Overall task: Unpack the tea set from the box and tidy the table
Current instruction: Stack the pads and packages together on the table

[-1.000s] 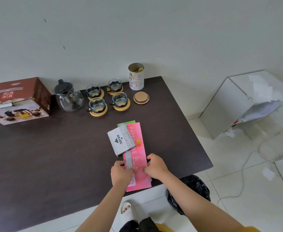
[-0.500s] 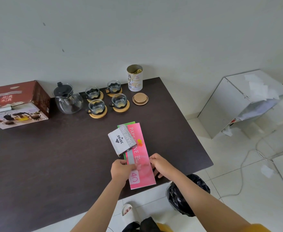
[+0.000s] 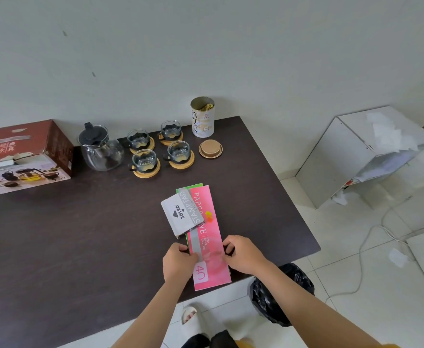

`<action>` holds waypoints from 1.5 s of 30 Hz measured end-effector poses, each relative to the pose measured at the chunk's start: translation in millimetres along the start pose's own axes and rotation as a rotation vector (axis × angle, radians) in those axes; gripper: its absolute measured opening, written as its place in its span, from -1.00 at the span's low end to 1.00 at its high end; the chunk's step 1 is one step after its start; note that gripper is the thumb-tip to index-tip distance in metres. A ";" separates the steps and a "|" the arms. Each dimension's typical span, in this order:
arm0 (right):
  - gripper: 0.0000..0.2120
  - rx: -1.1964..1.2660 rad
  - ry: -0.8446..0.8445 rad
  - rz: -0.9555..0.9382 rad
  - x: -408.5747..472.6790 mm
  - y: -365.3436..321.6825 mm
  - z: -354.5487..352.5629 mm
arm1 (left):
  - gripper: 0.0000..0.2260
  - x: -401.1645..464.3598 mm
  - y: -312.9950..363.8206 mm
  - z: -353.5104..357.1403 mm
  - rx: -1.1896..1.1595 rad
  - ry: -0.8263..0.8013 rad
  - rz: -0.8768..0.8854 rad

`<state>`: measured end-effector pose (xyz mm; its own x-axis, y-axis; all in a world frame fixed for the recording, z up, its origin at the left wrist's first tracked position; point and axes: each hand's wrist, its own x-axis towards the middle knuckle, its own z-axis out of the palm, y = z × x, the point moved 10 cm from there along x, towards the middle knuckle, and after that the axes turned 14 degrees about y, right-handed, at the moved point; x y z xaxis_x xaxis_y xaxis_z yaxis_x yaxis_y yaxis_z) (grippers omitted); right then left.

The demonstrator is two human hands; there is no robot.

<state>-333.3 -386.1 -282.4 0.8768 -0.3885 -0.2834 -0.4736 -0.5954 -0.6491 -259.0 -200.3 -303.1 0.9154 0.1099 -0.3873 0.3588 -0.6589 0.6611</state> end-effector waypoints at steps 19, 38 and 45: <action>-0.36 0.011 0.094 0.067 21.9 -11.7 4.2 | -0.48 37.7 3.2 -46.4 -0.198 0.324 0.048; -0.46 -0.001 0.235 0.179 95.9 -35.4 -2.7 | -0.56 90.2 75.1 2.8 -0.035 0.020 0.165; -0.70 -0.017 0.194 0.187 117.8 -41.2 -3.6 | -0.64 101.1 76.4 8.8 0.037 -0.034 0.182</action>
<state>-210.8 -409.9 -286.5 0.7427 -0.6190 -0.2553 -0.6282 -0.5121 -0.5857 -140.7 -246.1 -297.4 0.9576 -0.0388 -0.2855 0.1803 -0.6922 0.6988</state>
